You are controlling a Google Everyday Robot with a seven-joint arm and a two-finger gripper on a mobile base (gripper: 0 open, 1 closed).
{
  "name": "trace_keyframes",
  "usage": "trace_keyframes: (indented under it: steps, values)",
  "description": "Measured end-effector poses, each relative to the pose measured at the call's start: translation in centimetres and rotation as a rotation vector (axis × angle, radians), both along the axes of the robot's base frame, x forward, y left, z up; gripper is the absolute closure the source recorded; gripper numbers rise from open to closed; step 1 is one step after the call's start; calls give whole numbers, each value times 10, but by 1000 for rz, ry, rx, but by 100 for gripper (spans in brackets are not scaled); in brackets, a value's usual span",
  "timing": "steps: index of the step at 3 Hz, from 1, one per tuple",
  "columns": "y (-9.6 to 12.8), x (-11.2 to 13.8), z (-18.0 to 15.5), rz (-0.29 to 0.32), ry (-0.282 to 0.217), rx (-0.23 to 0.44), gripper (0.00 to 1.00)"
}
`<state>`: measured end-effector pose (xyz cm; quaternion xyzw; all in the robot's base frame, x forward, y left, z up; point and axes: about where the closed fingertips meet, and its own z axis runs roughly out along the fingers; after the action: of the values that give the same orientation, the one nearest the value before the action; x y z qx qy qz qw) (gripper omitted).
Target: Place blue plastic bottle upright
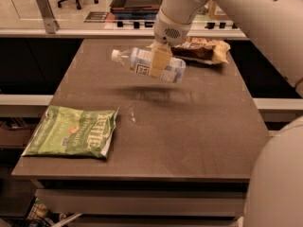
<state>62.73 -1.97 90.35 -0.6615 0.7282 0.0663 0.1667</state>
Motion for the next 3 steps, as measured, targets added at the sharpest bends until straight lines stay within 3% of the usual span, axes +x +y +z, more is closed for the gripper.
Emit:
trace_keyframes:
  steps: [2,3]
  values:
    - [5,15,27,161,-56,239,100]
    - [14,25,35,226,-61,361,100]
